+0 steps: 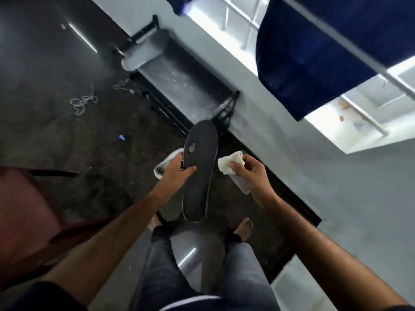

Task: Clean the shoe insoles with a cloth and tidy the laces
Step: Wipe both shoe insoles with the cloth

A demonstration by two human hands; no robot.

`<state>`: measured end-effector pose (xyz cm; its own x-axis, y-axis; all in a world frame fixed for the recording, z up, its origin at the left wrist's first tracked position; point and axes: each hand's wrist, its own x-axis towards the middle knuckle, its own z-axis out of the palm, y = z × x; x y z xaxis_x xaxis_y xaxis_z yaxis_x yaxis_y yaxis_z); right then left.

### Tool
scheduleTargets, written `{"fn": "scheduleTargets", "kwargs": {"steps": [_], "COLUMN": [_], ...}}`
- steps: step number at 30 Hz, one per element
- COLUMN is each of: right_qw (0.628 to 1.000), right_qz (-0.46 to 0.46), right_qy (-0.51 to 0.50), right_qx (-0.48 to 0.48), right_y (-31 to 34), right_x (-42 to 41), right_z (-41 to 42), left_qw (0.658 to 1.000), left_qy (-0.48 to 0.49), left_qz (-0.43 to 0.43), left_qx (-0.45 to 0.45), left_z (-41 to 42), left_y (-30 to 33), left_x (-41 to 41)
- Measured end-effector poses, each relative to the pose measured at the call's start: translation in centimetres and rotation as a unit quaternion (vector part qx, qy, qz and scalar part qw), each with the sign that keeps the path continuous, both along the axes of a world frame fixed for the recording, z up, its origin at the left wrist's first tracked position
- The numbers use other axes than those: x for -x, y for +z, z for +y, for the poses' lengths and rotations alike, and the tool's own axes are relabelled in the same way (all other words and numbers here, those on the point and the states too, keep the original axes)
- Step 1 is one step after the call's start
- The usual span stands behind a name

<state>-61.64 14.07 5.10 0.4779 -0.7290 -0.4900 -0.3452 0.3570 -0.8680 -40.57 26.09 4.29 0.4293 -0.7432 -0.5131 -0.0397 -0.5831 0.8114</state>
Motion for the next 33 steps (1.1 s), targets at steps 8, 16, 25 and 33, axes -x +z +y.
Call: {"fn": "scheduleTargets", "kwargs": {"steps": [8,16,25,33], "right_qw": [0.991,0.967,0.921,0.903], "right_qz": [-0.004,0.045,0.079,0.118], "right_qy": [0.020,0.068,0.005,-0.030], "right_qx": [0.129,0.240,0.382,0.412], "right_y": [7.6,10.2,9.0,8.3], "right_x": [-19.9,-34.4,-45.5,-52.3], "right_z": [7.5,10.0,5.8,2.5], "left_qw": [0.998,0.996,0.992,0.981], "left_qy": [-0.018,-0.025,-0.072,-0.146], "left_qz": [-0.022,-0.034,0.026,0.092], "left_qx": [0.055,0.082,0.105,0.094], "left_z": [10.0,11.6,7.3,0.6], "left_y": [6.2,8.0,6.3,6.2], "left_x": [-17.3,-30.9,-41.0,-49.5]}}
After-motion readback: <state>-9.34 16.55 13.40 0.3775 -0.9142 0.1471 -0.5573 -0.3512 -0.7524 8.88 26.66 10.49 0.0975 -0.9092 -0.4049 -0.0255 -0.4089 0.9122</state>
